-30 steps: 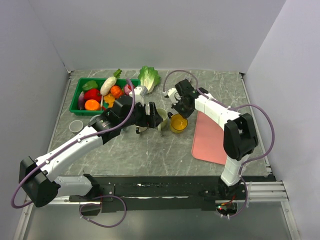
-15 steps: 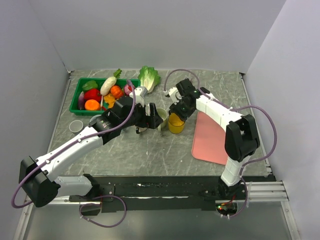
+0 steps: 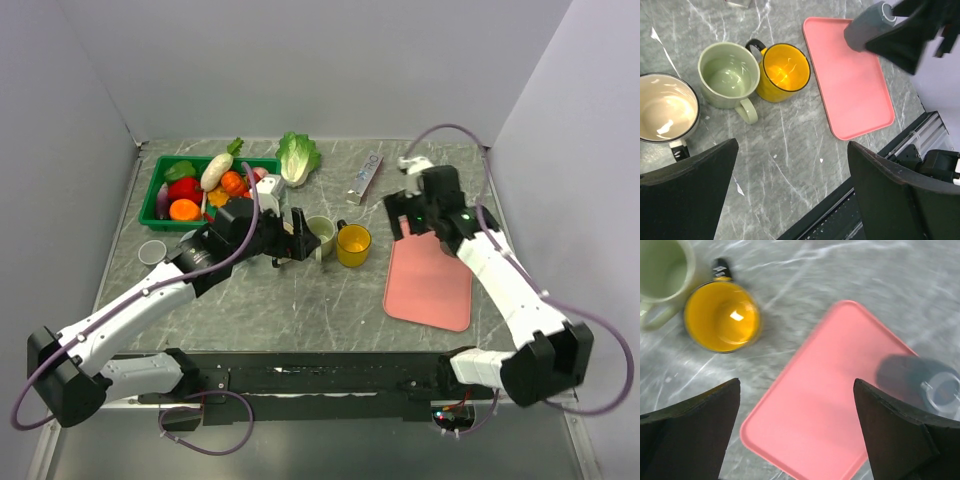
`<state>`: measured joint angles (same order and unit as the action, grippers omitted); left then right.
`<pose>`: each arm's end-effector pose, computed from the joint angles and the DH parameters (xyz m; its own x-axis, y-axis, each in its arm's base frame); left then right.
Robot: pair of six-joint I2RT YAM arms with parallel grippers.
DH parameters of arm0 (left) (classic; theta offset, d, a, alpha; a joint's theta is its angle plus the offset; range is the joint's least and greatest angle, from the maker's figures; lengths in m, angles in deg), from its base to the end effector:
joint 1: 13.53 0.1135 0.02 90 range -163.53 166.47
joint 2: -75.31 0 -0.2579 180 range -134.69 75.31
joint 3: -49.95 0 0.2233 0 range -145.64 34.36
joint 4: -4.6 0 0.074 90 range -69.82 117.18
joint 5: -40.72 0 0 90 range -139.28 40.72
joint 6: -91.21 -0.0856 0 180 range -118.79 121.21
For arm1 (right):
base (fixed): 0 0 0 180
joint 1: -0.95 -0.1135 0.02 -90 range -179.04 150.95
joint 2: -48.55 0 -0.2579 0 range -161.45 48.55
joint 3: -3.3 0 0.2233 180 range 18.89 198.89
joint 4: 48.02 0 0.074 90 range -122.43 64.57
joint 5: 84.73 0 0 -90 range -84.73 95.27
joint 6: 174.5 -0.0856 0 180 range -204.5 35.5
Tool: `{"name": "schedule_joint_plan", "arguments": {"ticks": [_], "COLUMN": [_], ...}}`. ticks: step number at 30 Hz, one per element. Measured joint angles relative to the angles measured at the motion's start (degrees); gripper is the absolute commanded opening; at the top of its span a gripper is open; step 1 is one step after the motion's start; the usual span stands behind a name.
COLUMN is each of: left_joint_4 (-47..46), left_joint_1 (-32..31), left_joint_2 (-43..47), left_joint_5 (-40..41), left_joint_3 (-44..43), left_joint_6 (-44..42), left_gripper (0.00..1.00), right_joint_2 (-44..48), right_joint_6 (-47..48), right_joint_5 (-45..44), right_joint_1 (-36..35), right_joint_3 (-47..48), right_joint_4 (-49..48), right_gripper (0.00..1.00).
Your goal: Turn the mug right side up
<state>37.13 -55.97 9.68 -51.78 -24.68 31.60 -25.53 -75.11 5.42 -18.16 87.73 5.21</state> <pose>0.2044 -0.1920 0.3197 -0.6101 -0.1269 -0.7821 0.4580 0.7490 -0.4788 0.2700 0.0938 0.2930 -0.5806 -0.3738 -0.7233 -0.4297 0.8953 -0.1178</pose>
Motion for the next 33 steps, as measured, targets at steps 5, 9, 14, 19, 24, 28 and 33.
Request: {"name": "schedule_joint_plan", "arguments": {"ticks": [5, 9, 14, 19, 24, 28, 33], "left_joint_4": [-0.07, -0.55, -1.6, -3.04, -3.04, -3.02, -3.06], "left_joint_1": [0.0, 0.0, 0.0, 0.0, 0.0, 0.0, 0.0], "left_joint_2": [1.25, 2.38, 4.7, 5.31, 5.66, 6.62, 7.52], "left_joint_5": [0.85, 0.87, 0.83, 0.76, 0.79, 0.76, 0.33], "left_joint_3": [0.0, 0.85, 2.95, 4.68, 5.49, 5.49, 5.49], "left_joint_6": [-1.25, -1.27, -1.25, -1.27, -1.7, -2.93, -4.44], "left_gripper": [0.96, 0.96, 0.96, 0.96, 0.96, 0.96, 0.96], "right_joint_2": [6.16, 7.17, 7.41, 7.15, 7.02, 6.58, 2.95], "right_joint_6": [-4.09, -7.58, -7.48, -4.46, -0.48, 4.04, 9.79], "right_joint_5": [-5.35, -9.7, -7.93, -5.62, -6.43, -5.86, -3.3], "right_joint_1": [7.87, 13.46, 18.38, 21.0, 24.92, 25.22, 27.69], "right_joint_3": [-2.82, -3.67, -5.81, -6.27, -7.37, -10.21, -12.2], "right_joint_4": [0.09, 0.48, 1.22, 2.99, 2.54, 1.25, -0.2], "right_gripper": [1.0, 0.98, 0.97, 0.98, 0.98, 0.98, 0.97]}}
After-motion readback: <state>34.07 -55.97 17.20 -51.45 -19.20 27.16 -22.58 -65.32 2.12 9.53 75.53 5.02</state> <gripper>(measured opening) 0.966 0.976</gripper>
